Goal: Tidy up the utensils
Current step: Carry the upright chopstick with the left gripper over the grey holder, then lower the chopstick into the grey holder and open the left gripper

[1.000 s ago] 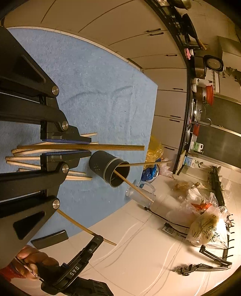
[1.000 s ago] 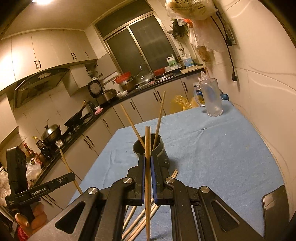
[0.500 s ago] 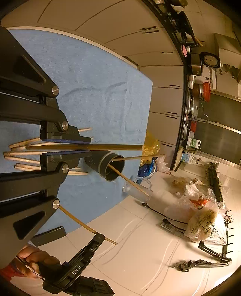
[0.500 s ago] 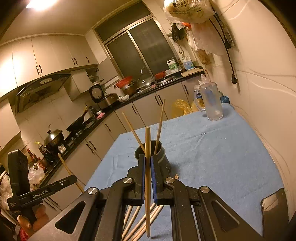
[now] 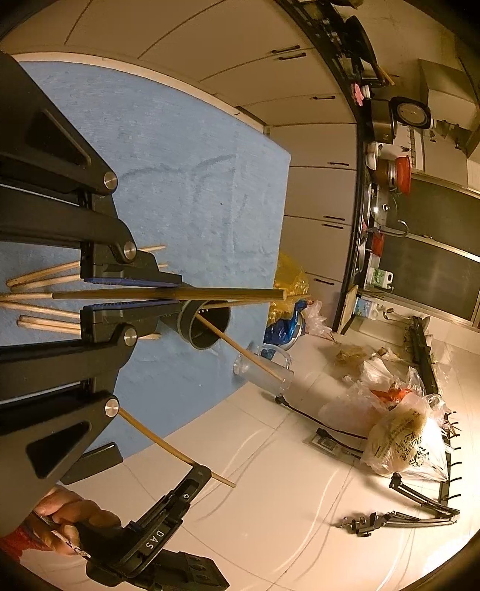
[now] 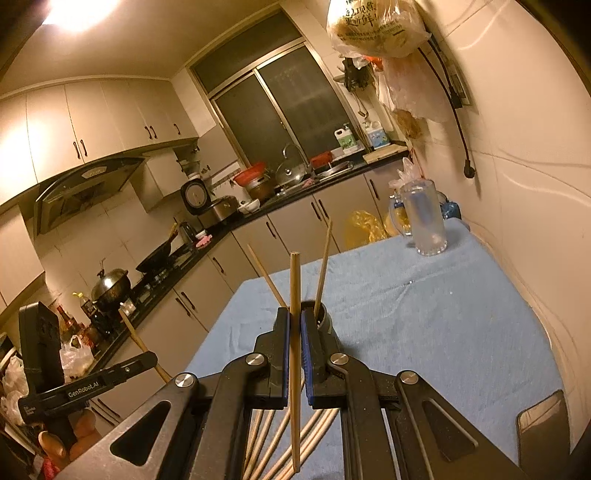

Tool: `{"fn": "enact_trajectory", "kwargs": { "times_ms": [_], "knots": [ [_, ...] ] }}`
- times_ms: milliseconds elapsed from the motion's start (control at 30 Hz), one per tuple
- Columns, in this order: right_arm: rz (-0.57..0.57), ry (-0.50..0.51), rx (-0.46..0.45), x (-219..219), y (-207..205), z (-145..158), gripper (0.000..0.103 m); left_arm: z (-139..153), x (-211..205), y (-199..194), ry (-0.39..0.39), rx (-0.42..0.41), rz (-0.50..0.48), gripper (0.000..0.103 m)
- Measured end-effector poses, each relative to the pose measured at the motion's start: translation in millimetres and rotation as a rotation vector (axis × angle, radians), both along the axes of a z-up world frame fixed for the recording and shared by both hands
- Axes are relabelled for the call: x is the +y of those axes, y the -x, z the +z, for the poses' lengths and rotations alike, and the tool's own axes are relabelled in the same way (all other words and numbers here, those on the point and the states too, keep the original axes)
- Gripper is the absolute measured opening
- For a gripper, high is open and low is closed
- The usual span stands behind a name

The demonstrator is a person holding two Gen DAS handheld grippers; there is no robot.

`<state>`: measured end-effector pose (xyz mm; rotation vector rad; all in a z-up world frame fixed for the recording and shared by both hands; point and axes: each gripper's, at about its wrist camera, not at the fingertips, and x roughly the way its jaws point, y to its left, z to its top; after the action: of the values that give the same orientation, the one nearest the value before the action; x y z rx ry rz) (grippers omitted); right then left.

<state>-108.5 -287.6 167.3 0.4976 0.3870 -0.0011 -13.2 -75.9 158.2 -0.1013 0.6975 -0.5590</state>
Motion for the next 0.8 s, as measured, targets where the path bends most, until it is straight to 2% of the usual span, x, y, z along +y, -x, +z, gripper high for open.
{"fn": "enact_trajectory", "kwargs": {
  "times_ms": [400,800],
  "knots": [
    [-0.004,0.004,-0.043,-8,-10,31,0.006,29,-19,-14,0.003,-0.043,-0.026,0.006],
    [-0.021,0.021,-0.089,-16,-32,61,0.006,66,-36,-45,0.033,-0.089,-0.027,0.006]
  ]
}}
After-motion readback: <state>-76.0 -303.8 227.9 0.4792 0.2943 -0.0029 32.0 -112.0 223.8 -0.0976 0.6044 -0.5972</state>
